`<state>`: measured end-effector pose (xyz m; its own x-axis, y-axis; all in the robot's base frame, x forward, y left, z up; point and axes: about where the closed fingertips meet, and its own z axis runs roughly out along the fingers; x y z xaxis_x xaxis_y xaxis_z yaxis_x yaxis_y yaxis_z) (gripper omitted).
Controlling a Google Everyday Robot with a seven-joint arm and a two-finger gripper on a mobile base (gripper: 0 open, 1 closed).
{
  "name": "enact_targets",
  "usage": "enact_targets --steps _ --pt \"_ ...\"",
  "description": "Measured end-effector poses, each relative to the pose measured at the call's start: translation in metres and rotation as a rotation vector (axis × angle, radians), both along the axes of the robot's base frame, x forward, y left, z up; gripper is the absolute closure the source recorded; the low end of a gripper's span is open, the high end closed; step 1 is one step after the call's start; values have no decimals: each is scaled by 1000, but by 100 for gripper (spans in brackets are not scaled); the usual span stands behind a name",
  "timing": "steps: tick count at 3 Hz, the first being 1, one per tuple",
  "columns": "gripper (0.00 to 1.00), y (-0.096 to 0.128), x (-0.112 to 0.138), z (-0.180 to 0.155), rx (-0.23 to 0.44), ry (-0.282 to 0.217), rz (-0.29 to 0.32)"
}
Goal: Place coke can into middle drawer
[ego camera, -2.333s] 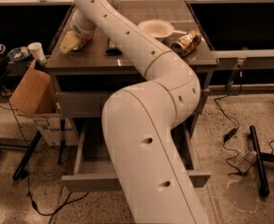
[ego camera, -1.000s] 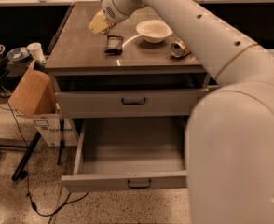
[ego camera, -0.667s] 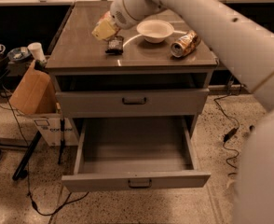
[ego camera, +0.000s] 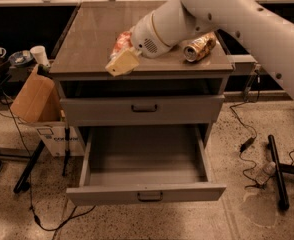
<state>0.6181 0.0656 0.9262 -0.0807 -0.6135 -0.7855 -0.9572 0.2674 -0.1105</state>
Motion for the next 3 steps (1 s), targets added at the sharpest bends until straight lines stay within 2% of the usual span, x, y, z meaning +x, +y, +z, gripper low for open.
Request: enact_targets --steps 1,2,3 --pt "100 6 -56 -37 -41 73 214" --pt "100 17 -87 -60 -76 150 359" --pt "100 17 -87 -60 -76 150 359"
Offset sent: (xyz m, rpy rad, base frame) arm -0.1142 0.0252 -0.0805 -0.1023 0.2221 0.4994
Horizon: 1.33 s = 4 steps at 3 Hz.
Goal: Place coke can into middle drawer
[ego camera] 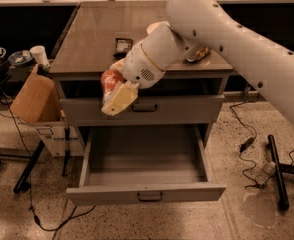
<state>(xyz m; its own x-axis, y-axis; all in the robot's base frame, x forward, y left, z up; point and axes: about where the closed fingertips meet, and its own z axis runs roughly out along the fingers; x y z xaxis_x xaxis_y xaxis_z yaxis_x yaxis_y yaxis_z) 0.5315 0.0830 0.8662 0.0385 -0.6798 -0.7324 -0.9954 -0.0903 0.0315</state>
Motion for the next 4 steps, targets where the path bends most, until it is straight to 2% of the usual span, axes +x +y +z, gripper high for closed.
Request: enact_targets --steps 1,2,3,4 --pt "100 15 -3 -23 17 4 2" --pt "100 37 -7 -92 14 83 -36" --pt "100 54 -17 -167 14 178 -103" --pt "100 60 -16 -242 25 243 -207"
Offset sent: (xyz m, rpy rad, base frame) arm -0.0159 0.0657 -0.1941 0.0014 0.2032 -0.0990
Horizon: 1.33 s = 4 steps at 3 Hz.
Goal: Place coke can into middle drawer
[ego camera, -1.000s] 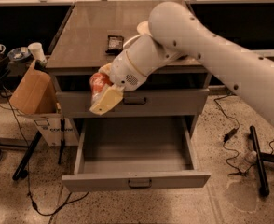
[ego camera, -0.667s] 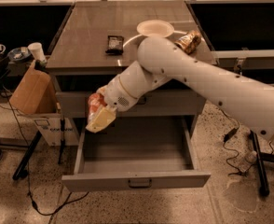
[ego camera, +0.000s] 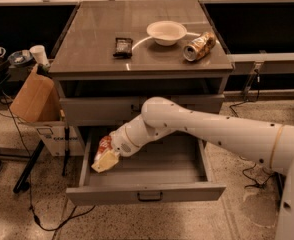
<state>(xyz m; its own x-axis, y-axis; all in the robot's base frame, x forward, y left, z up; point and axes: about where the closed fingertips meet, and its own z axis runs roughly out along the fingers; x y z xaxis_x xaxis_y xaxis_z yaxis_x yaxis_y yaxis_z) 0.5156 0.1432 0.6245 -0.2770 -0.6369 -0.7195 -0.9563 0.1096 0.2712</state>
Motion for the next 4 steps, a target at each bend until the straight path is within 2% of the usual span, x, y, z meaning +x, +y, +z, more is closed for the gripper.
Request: enact_targets --steps 1,2,3,4 --pt "100 -1 24 -75 14 66 -156" --pt "100 5 50 -117 24 137 -250" --pt "81 18 71 -160 6 247 -306" --pt "58 30 83 -188 3 312 -345"
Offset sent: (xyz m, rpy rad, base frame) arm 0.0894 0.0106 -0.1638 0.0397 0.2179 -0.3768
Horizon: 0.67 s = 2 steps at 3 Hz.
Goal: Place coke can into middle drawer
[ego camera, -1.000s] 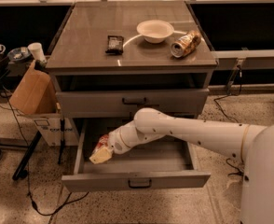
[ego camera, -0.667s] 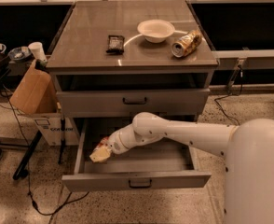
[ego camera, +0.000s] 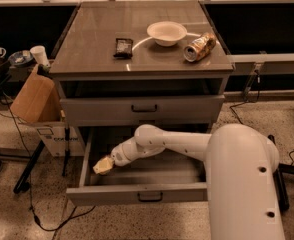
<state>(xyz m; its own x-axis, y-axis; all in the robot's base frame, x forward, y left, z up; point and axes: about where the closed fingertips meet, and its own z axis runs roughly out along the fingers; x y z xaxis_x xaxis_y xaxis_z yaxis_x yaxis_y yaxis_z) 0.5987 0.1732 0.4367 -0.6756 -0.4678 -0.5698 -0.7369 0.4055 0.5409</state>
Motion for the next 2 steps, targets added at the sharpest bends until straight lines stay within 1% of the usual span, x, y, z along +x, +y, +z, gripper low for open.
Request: enact_targets --steps 1,2 --pt "35 -7 5 -1 11 -8 -58" --pt "11 -19 3 2 28 -36 -100"
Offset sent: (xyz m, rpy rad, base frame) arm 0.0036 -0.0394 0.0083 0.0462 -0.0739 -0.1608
